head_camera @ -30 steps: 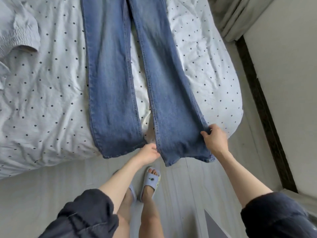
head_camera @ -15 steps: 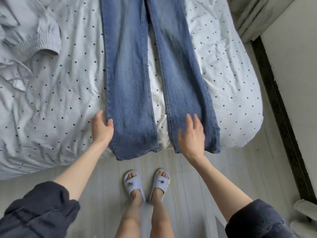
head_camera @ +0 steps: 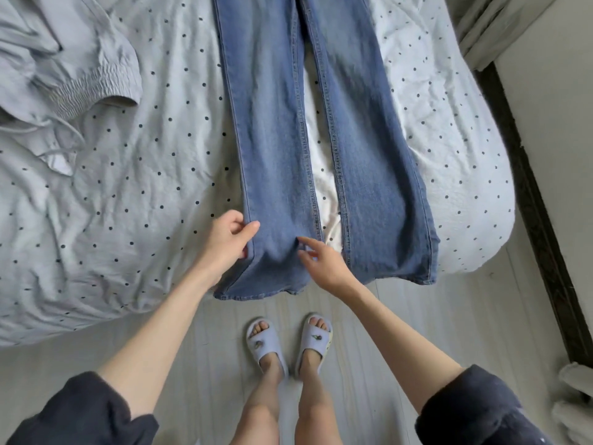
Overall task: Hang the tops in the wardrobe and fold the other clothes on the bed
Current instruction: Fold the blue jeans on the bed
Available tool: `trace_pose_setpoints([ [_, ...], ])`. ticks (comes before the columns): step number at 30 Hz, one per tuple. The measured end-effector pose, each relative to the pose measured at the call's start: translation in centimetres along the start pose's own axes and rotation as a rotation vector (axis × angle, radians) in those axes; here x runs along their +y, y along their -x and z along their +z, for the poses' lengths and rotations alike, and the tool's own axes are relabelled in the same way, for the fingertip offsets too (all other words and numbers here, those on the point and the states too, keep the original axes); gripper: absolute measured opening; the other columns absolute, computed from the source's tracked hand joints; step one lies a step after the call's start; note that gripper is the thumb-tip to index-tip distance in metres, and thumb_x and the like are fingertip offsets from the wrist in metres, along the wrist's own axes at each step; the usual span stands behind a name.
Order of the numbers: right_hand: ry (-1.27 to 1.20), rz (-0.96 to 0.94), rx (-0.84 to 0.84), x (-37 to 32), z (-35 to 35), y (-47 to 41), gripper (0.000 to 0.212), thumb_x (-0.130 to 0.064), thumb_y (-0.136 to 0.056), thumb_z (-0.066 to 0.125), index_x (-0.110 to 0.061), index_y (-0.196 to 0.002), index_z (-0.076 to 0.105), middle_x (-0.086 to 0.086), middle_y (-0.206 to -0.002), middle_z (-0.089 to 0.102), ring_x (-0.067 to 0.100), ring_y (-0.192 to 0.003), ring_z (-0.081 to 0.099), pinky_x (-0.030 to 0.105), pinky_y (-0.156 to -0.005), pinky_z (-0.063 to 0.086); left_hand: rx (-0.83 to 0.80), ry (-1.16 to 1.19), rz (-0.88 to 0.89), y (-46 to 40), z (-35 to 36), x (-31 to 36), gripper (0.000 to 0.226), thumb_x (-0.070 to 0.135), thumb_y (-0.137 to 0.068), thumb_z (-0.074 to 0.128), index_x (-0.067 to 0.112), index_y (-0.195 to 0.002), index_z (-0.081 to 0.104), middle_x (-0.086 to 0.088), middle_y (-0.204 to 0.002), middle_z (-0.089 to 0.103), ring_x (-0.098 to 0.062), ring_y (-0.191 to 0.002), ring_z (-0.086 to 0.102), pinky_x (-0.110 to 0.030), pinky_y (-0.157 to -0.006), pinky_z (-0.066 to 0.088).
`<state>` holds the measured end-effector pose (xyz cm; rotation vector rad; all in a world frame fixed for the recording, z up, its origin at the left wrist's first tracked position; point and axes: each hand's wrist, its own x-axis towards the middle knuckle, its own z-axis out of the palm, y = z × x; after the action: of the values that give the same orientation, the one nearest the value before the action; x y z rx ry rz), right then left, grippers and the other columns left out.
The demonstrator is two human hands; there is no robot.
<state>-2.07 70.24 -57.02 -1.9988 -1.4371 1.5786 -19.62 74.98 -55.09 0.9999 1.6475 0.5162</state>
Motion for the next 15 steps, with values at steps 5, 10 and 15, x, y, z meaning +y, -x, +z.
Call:
trace_pose_setpoints([
  [5,-0.419,0.149,0.204,1.5,-3.5,3.6,0.017,-0.015,-0.094,0.051,-0.018,-0.101,0.066,0.0,-0.097,0.067,0.017,-0.09,0.066,0.028,-0.074,0.051,-0.209,0.108,-0.032,0.5,3.9,5.6,0.017,0.007,-0.092,0.056,0.009,-0.079,0.045,-0.012,-0.083,0.064,-0.013,-0.07,0.066,-0.023,-0.051,0.054],
  [10,-0.59,0.182,0.166,2.7,-7.2,5.8,0.01,-0.014,-0.092,0.057,-0.012,-0.094,0.066,0.014,-0.094,0.067,0.019,-0.084,0.061,0.038,-0.079,0.049,-0.357,0.092,-0.083,0.0,9.2,10.5,0.017,0.004,-0.096,0.046,0.008,-0.081,0.041,-0.015,-0.091,0.061,-0.019,-0.065,0.066,-0.025,-0.05,0.056],
  [15,-0.656,0.209,0.035,5.2,-11.8,6.2,0.025,-0.029,-0.093,0.056,-0.01,-0.108,0.063,0.008,-0.106,0.068,0.018,-0.091,0.065,0.032,-0.08,0.053,-0.438,0.015,-0.099,-1.2,14.8,12.9,0.02,0.003,-0.099,0.034,-0.004,-0.115,0.045,-0.019,-0.114,0.06,-0.03,-0.087,0.066,-0.029,-0.056,0.058],
])
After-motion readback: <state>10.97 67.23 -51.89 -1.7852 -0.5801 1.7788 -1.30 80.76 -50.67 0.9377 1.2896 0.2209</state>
